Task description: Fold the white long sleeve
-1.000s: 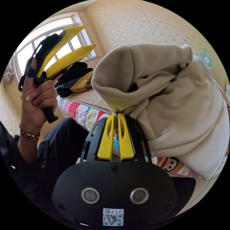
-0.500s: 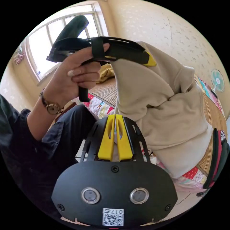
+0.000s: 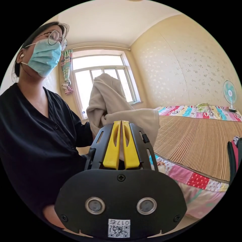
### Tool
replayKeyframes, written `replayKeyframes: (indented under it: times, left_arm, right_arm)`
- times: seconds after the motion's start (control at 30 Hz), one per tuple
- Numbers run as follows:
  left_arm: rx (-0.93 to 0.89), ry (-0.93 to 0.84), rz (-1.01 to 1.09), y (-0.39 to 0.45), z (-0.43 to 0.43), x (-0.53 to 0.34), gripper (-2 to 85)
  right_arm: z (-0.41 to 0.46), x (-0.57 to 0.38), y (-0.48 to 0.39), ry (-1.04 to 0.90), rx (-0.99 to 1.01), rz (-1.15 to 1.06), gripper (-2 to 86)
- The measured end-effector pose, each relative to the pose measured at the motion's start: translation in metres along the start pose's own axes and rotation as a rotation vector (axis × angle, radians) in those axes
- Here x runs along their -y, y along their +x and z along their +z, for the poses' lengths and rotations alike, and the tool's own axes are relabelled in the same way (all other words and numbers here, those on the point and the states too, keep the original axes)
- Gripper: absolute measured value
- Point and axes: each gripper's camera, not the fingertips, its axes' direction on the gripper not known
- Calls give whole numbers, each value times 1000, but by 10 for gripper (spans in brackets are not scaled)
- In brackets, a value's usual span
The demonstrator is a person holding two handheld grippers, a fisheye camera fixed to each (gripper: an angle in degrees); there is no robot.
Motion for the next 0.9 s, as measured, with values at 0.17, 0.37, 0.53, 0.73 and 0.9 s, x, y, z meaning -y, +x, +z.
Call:
replayKeyframes:
  times: [0.17,0.37,0.53,0.73,0.9]
  left_arm:
    - [-182,123,-52,8,17,9,37]
    - [-268,232,-196,-13,26,-4,38]
    - [-319,202,-350,-52,60,-23,38]
    - [-375,180,-435,-96,90,-46,38]
    - [-286,81,-448,-98,81,-20,39]
  right_arm:
    - [4,15,31,98,79,124,37]
    - [60,33,92,2,280,368,120]
    - [104,44,139,-127,249,379,153]
    - [194,52,223,-335,925,406,145]
    - [202,68,251,-322,949,411,43]
